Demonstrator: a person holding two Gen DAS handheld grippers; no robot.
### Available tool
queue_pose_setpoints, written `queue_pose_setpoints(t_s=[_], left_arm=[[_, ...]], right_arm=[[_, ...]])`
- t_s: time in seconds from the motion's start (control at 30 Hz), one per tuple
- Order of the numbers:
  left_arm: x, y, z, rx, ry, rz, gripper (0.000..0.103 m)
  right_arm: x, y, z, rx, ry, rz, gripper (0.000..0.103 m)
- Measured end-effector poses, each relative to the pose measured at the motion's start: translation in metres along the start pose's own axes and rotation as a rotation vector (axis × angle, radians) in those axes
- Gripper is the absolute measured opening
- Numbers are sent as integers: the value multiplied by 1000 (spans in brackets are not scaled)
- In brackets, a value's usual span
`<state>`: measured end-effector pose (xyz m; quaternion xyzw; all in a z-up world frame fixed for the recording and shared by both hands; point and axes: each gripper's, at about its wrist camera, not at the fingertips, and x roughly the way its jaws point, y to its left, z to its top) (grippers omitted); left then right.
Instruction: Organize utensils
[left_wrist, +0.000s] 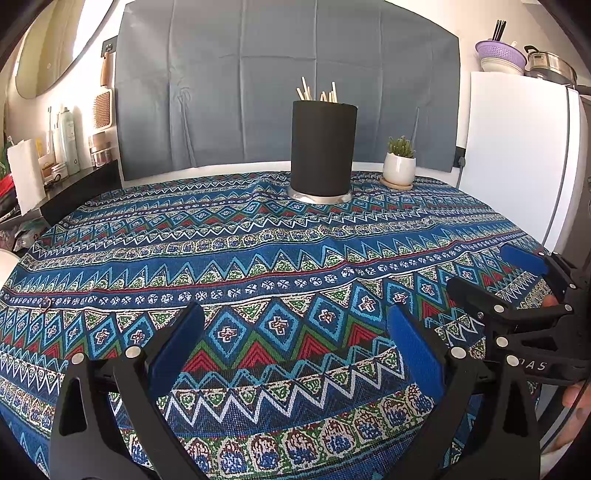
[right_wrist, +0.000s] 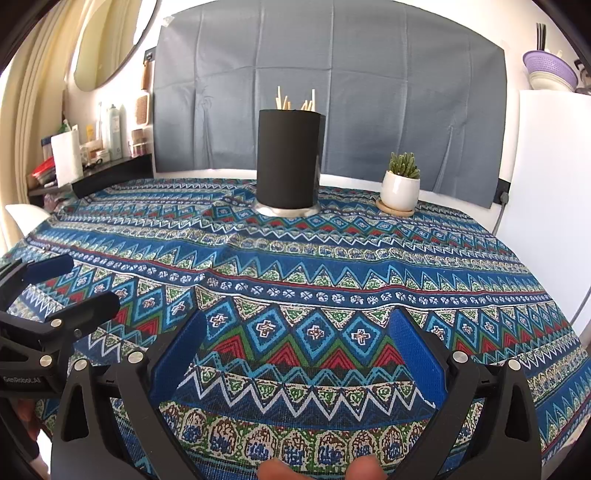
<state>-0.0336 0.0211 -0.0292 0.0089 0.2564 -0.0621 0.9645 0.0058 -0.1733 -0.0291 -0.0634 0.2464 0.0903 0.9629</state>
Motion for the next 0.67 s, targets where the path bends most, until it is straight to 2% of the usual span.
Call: queue_pose_setpoints(t_s=[0.67], left_arm=[[-1, 2, -1, -12, -2, -2, 97]], right_arm=[[-1, 0, 0, -2, -4, 0, 95]])
